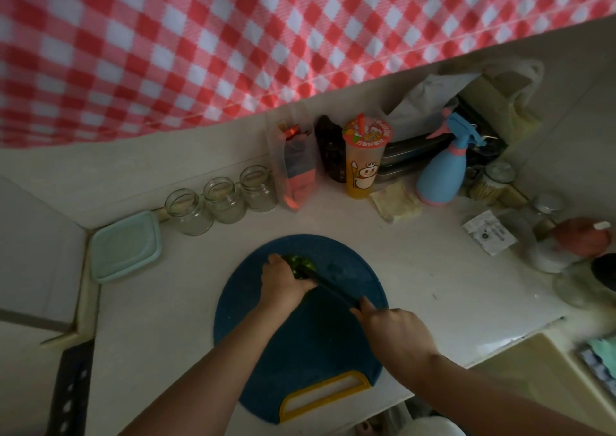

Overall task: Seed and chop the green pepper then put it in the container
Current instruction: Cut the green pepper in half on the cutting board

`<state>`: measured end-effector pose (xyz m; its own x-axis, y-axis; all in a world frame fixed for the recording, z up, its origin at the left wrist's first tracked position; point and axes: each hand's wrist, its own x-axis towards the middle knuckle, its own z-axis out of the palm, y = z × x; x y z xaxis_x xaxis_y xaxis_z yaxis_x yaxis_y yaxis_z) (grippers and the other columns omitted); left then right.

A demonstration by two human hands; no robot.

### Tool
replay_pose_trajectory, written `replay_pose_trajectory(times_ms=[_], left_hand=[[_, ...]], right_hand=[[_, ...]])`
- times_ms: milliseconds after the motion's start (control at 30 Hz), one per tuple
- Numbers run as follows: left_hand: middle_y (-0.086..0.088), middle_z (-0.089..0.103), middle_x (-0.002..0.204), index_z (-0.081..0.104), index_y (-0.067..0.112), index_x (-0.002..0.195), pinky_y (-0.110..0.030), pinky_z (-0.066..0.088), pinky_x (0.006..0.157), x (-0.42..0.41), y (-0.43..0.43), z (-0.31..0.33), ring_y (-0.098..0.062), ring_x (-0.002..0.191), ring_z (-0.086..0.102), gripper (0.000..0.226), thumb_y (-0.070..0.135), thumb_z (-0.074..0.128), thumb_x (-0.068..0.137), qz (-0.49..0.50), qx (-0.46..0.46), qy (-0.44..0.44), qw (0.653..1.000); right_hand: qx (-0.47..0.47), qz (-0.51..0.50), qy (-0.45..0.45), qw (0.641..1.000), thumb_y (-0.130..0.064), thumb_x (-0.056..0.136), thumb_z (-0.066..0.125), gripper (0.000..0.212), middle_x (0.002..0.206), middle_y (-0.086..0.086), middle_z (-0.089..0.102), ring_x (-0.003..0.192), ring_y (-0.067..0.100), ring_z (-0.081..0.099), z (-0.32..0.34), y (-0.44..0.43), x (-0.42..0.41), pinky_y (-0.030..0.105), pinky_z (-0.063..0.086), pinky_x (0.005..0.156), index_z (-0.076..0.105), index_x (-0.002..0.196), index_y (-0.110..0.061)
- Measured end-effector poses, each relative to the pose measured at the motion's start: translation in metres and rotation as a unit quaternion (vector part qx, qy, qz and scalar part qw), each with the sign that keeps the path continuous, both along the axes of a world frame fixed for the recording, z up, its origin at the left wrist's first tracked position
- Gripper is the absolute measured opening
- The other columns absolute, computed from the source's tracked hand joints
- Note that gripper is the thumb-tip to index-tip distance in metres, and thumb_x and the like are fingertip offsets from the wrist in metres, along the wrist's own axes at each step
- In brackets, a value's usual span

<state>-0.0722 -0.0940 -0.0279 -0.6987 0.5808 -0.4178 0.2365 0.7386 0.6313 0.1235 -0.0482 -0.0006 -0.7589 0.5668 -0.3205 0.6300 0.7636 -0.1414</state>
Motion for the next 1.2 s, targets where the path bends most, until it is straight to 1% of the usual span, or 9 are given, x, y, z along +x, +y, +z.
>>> replay_pose_trajectory(times_ms=[67,133,500,600,667,767,867,1000,1200], left_hand=[[-0.017,0.042,0.128,0.032,0.002,0.13,-0.044,0.046,0.099,0.008,0.0,0.001,-0.03,0.118,0.046,0.09,0.033,0.084,0.063,0.019,0.005,0.015,1.0],[-0.017,0.04,0.128,0.031,0.002,0.13,-0.043,0.044,0.1,0.014,0.0,0.004,-0.031,0.119,0.044,0.088,0.032,0.083,0.065,0.031,0.011,0.026,0.999],[0.001,0.05,0.112,0.037,0.014,0.122,-0.023,0.042,0.083,-0.014,-0.034,0.018,-0.014,0.103,0.051,0.08,0.031,0.086,0.061,-0.078,0.029,-0.036,0.996],[0.005,0.054,0.111,0.045,0.018,0.122,-0.022,0.042,0.086,-0.023,-0.047,0.02,-0.012,0.103,0.054,0.076,0.03,0.087,0.059,-0.122,0.039,-0.018,0.992],[0.005,0.055,0.113,0.046,0.018,0.125,-0.022,0.041,0.088,-0.023,-0.052,0.018,-0.011,0.104,0.054,0.073,0.026,0.084,0.064,-0.14,0.051,-0.016,0.989],[0.002,0.051,0.115,0.042,0.018,0.126,-0.019,0.038,0.086,-0.018,-0.056,0.017,-0.011,0.104,0.051,0.067,0.019,0.079,0.071,-0.162,0.063,-0.005,0.985],[0.005,0.051,0.111,0.041,0.021,0.118,-0.013,0.038,0.081,-0.017,-0.056,0.015,-0.006,0.099,0.051,0.067,0.024,0.084,0.066,-0.178,0.069,0.002,0.982],[0.005,0.053,0.108,0.044,0.02,0.113,-0.013,0.039,0.076,-0.02,-0.048,0.014,-0.005,0.096,0.053,0.064,0.031,0.084,0.064,-0.18,0.062,0.018,0.982],[0.001,0.053,0.108,0.044,0.019,0.115,-0.019,0.04,0.075,-0.026,-0.038,0.013,-0.01,0.095,0.054,0.063,0.032,0.081,0.067,-0.188,0.022,0.017,0.982]], right_hand=[[0.012,-0.001,0.01,1.0,-0.038,0.104,0.016,0.044,0.067,0.0,0.047,0.081,0.029,0.065,0.002,-0.002,-0.002,0.032,0.038,0.061,0.03,0.139,-0.015],[0.023,0.005,0.007,1.0,-0.034,0.104,0.016,0.042,0.092,0.006,0.065,0.089,0.029,0.066,0.007,-0.002,-0.006,0.031,0.039,0.063,0.032,0.138,-0.014],[-0.011,0.094,-0.038,0.995,-0.029,0.104,0.022,0.04,0.11,0.007,0.063,0.094,0.029,0.063,0.024,0.003,0.021,0.033,0.043,0.07,0.031,0.142,-0.022],[-0.009,0.1,-0.007,0.995,-0.036,0.103,0.015,0.044,0.104,0.006,0.066,0.09,0.029,0.064,0.015,-0.003,0.029,0.031,0.039,0.067,0.028,0.144,-0.024],[0.035,0.105,0.042,0.993,-0.045,0.101,0.004,0.055,0.084,0.004,0.067,0.073,0.025,0.066,0.001,-0.007,0.032,0.029,0.042,0.058,0.037,0.14,-0.025],[0.099,0.089,0.062,0.989,-0.045,0.101,-0.002,0.073,0.038,-0.002,0.029,0.025,0.016,0.032,-0.019,-0.005,0.034,0.024,0.032,0.025,0.067,0.107,-0.022],[0.139,0.084,0.121,0.979,-0.043,0.102,0.003,0.07,0.043,-0.003,0.014,0.027,0.014,0.015,-0.025,-0.002,0.034,0.023,0.018,0.025,0.068,0.099,-0.02],[0.142,0.083,0.121,0.979,-0.042,0.102,0.003,0.071,0.046,-0.002,0.014,0.021,0.014,0.032,-0.016,0.002,0.031,0.021,0.015,0.029,0.069,0.095,-0.019],[0.133,0.09,0.121,0.98,-0.042,0.102,0.001,0.074,0.045,-0.002,0.015,0.021,0.011,0.033,-0.02,0.006,0.03,0.022,0.016,0.029,0.072,0.097,-0.021]])
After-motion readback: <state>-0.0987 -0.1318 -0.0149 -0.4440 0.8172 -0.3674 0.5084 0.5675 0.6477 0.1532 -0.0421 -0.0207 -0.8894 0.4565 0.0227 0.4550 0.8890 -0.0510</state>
